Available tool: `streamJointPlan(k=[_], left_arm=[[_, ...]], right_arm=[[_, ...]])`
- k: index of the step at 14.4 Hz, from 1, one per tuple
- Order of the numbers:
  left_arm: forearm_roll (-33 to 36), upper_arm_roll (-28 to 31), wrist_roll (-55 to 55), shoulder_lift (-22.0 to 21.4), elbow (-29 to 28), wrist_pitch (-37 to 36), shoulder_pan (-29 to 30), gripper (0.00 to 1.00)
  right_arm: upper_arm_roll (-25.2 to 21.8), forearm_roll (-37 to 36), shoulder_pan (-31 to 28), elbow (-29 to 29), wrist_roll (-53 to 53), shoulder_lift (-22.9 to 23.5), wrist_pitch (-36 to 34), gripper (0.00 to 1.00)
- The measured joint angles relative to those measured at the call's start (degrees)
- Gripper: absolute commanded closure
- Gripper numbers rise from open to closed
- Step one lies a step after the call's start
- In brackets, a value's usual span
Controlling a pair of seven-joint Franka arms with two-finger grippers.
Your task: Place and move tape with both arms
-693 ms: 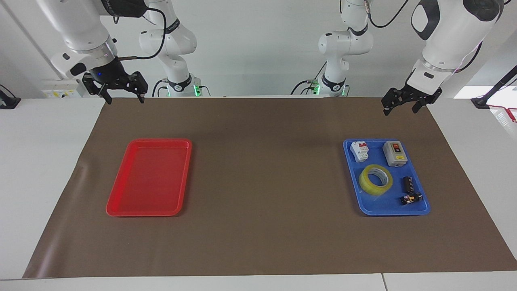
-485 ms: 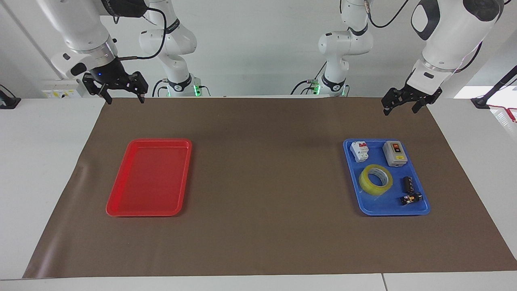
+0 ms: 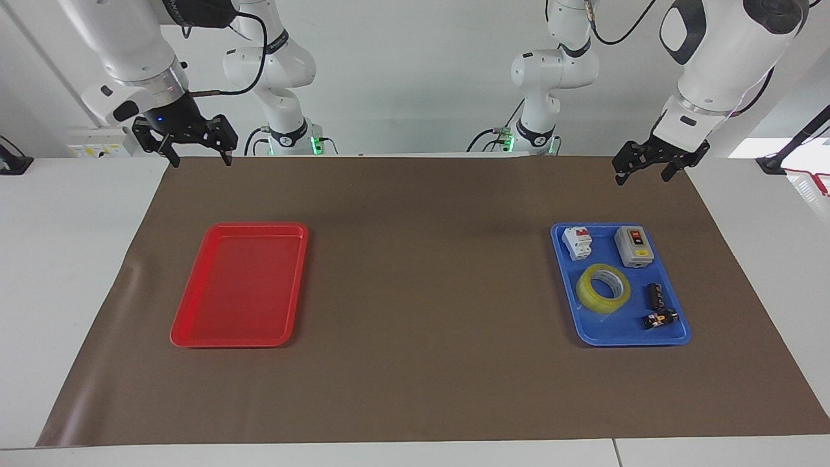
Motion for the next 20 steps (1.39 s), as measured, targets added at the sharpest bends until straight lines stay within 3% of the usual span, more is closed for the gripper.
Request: streamJointPlan(k=[9, 13, 20], left_arm=[[-2.0, -0.1, 0.0, 0.0, 0.9, 0.1, -0.1, 0.00], [-2.0, 0.1, 0.0, 0.9, -0.2, 3.6, 0.2, 0.00], [-2.0, 0.7, 2.0, 14.0, -5.2, 23.2, 5.8, 0.00]], right_arm=[[0.0, 0.0, 0.0, 0.0, 0.0, 0.0, 0.0, 0.00], [0.0, 0.0, 0.0, 0.0, 0.0, 0.0, 0.0, 0.00], [0.0, 0.0, 0.0, 0.0, 0.0, 0.0, 0.0, 0.00]])
